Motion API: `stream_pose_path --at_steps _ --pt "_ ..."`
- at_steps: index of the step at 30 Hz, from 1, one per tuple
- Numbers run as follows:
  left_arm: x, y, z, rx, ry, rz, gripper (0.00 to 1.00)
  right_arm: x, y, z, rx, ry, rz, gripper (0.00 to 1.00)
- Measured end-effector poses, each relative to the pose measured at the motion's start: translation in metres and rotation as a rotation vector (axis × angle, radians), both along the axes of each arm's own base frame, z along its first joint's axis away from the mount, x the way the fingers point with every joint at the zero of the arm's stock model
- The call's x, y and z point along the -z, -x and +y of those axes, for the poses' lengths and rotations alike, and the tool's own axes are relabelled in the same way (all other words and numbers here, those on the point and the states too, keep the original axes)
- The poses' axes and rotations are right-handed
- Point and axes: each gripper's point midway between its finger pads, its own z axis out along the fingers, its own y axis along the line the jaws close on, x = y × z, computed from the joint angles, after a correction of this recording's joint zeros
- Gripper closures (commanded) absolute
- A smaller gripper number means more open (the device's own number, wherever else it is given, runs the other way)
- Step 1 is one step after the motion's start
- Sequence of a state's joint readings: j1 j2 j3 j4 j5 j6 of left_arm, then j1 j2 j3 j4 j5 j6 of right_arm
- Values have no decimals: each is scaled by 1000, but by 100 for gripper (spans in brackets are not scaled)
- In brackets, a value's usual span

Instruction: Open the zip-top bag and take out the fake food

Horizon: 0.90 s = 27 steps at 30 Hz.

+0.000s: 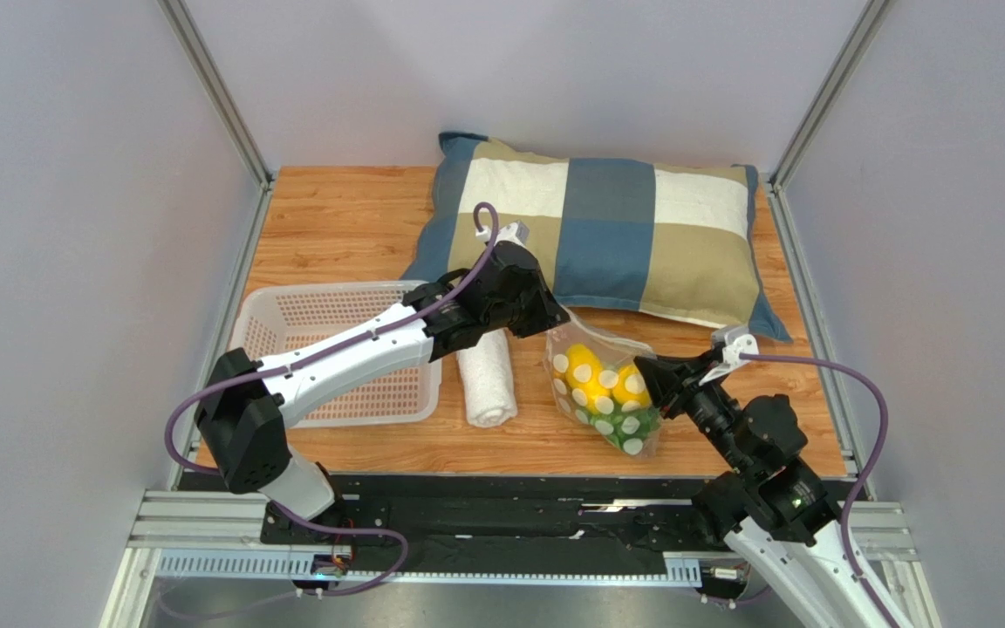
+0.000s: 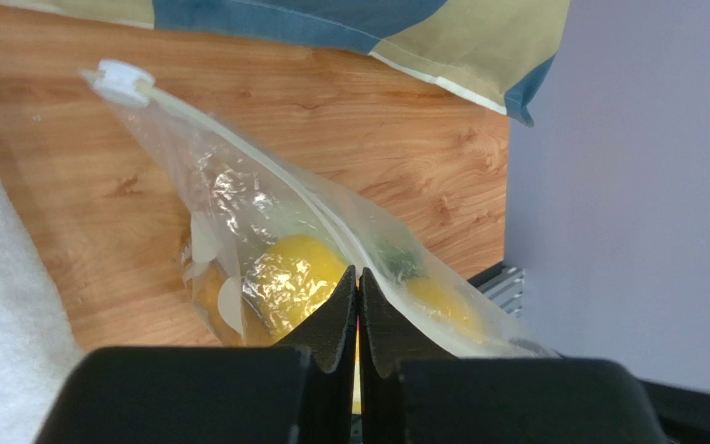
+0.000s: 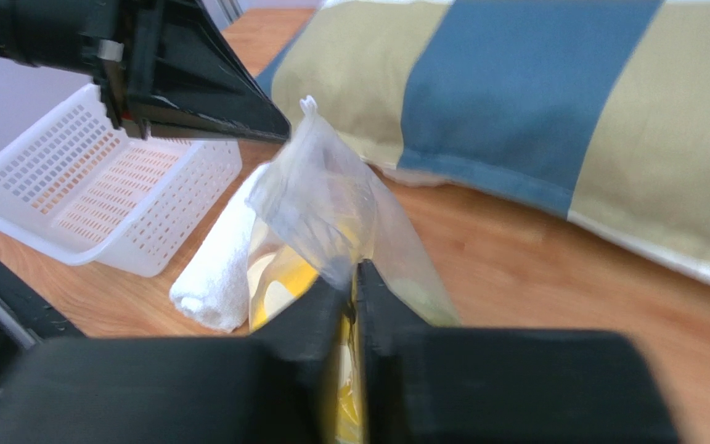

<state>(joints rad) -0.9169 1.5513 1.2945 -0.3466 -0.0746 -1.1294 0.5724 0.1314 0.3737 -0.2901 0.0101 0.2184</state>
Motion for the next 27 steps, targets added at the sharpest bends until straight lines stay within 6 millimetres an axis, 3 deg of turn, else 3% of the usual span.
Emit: stream_pose_path --at_steps 3,4,9,11,13,17,27 --pt "-3 -2 -3 71 -38 -100 100 6 -1 -7 60 -24 125 22" --pt "-4 -3 -4 98 -50 -134 100 4 -1 -10 87 -25 179 21" --pt "-4 -4 -11 243 -130 -282 100 -46 -7 -13 162 -10 341 24" --pt "0 -4 -14 281 -148 -303 100 -54 -9 -11 163 -12 352 24" --pt "5 -1 -16 314 -159 -305 100 -42 -5 -13 169 1 388 24" --pt "3 11 -23 364 -133 -307 100 -15 6 -14 153 19 454 37" --pt "22 47 -32 461 -90 -262 100 2 8 28 -6 -5 608 51"
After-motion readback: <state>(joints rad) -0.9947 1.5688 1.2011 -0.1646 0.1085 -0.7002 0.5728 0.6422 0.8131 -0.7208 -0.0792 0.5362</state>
